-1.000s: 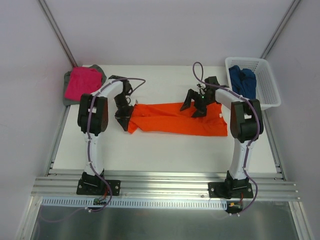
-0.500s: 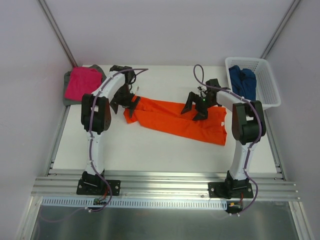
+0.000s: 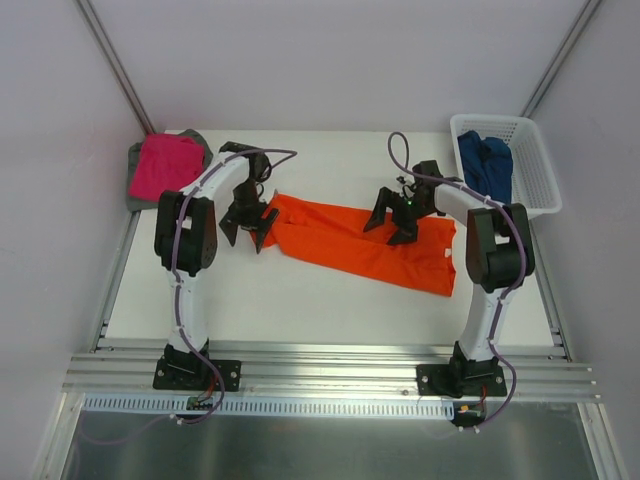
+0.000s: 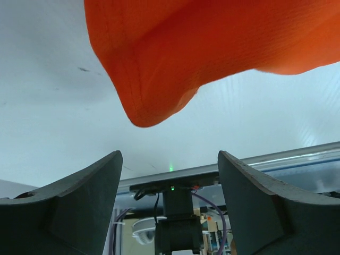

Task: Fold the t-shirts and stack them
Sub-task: Fold the tshirt

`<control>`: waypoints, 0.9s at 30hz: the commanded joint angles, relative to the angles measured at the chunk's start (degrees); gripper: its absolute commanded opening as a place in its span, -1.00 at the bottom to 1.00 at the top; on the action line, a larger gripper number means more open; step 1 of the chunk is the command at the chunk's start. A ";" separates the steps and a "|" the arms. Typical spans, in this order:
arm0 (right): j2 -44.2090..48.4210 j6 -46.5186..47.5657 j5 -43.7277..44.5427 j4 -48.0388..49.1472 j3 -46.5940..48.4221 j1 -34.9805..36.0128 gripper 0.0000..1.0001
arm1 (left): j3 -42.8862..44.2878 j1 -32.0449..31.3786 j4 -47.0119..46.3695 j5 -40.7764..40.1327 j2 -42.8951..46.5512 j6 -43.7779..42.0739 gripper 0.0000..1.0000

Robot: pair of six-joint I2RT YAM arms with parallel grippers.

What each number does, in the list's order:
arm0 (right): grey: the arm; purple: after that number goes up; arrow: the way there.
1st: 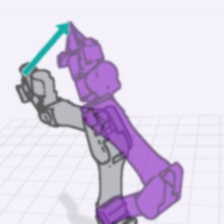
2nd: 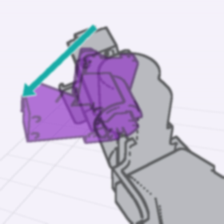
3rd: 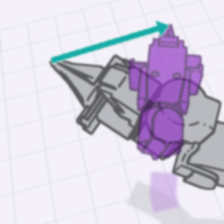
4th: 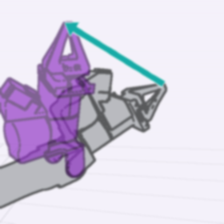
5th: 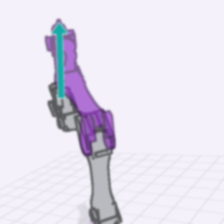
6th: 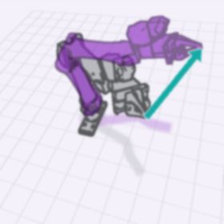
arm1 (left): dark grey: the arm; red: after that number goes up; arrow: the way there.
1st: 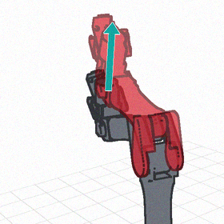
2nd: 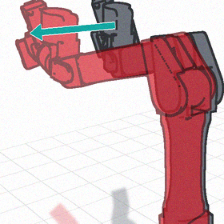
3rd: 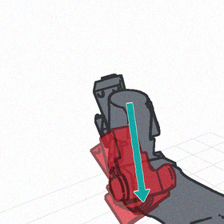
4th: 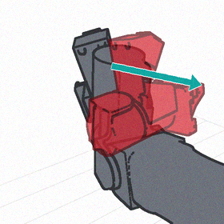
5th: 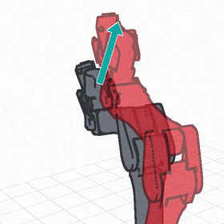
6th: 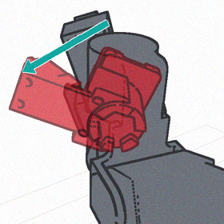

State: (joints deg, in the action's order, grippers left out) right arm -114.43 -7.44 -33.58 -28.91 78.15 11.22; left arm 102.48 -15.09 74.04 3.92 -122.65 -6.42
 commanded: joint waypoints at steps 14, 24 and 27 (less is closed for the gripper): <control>3.34 0.32 2.91 -2.29 -3.71 0.29 0.92 | 15.47 1.73 0.32 5.92 -13.40 0.44 -0.21; 2.90 6.91 5.27 -4.31 -4.40 0.20 0.92 | 16.96 4.81 3.12 8.54 -9.37 -2.72 -0.99; 4.30 8.67 7.48 -4.85 -4.41 -0.06 0.87 | 18.20 5.86 4.53 10.40 -8.84 -4.12 -0.96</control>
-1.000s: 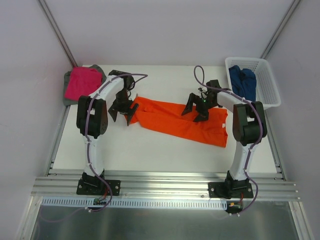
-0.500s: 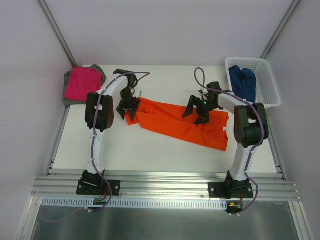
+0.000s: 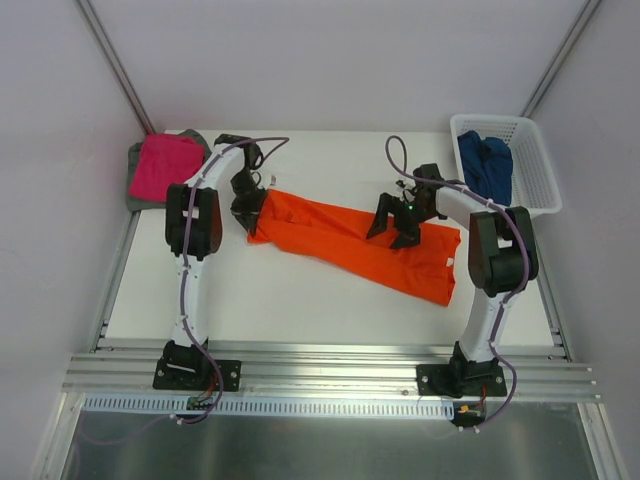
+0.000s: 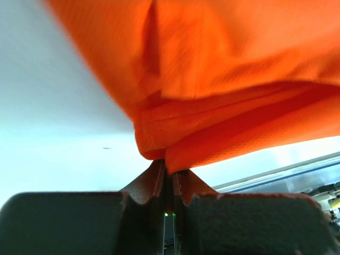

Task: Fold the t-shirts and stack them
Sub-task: Fold the tshirt

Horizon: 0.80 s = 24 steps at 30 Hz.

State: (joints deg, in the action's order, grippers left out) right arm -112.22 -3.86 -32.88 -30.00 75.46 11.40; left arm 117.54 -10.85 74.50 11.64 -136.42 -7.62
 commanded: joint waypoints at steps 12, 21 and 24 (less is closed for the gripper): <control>13.34 0.08 9.51 -0.51 -5.76 12.76 0.89 | 1.03 1.45 4.52 6.99 5.64 -2.84 -0.93; 12.74 -3.35 7.92 -1.73 -10.07 13.30 0.95 | -0.29 1.01 4.69 7.17 6.17 -2.93 -0.94; 9.85 -3.09 8.80 -1.21 -10.42 11.73 0.97 | -0.64 1.01 5.21 7.43 6.17 -3.72 -0.95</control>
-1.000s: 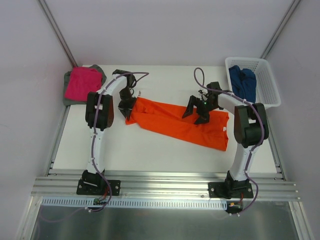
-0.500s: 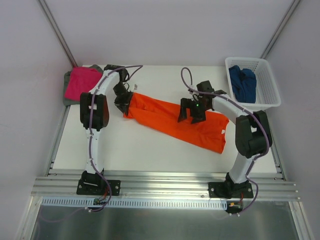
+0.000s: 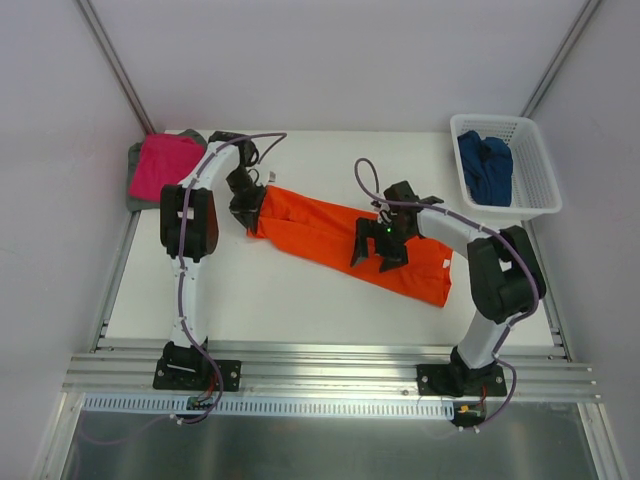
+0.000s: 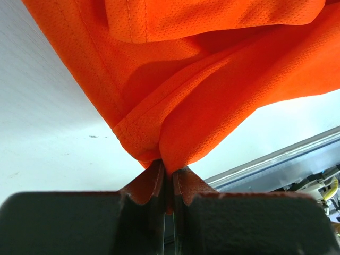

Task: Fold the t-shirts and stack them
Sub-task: Fold the tshirt

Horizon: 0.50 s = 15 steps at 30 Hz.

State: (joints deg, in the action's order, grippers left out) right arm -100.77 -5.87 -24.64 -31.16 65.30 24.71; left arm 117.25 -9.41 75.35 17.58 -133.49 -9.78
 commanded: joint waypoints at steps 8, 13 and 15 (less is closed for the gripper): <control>-10.57 4.01 1.70 -1.45 5.71 -6.78 0.98 | -4.40 -0.35 9.63 2.19 2.98 -6.82 -0.97; -14.27 5.25 2.41 -2.50 10.55 -7.31 0.98 | -1.77 -0.35 11.57 1.31 2.62 -8.94 -0.98; -15.42 5.17 2.58 -2.51 11.87 -7.39 0.97 | -1.76 -0.35 11.57 -0.09 3.76 -9.90 -0.99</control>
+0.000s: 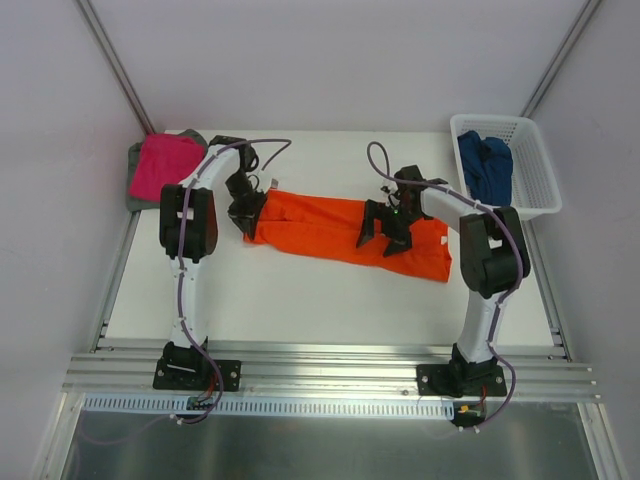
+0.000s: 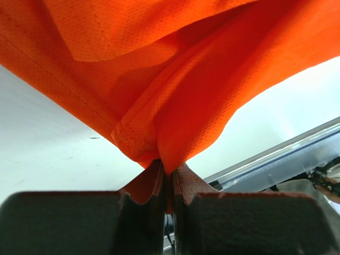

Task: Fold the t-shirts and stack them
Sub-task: Fold the tshirt

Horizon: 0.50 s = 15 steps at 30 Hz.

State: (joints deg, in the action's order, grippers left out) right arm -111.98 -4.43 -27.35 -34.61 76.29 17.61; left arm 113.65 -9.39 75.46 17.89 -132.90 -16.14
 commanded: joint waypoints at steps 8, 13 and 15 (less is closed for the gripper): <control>-6.67 3.81 6.08 0.69 1.93 -0.20 0.98 | -7.38 -0.37 11.38 -3.03 8.88 -9.16 -1.00; -7.64 3.99 5.73 -0.19 2.64 -0.12 0.98 | -7.30 -0.37 11.46 -8.13 9.06 -12.33 -1.00; -7.55 4.07 5.73 -0.11 2.46 0.06 0.98 | -6.42 -0.19 11.46 -9.10 8.36 -13.12 -1.00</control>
State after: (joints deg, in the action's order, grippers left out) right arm -114.98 -3.95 -27.44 -36.93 80.44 17.61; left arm 106.26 -9.41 75.50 12.60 -126.96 -25.28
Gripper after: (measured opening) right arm 0.987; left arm 0.039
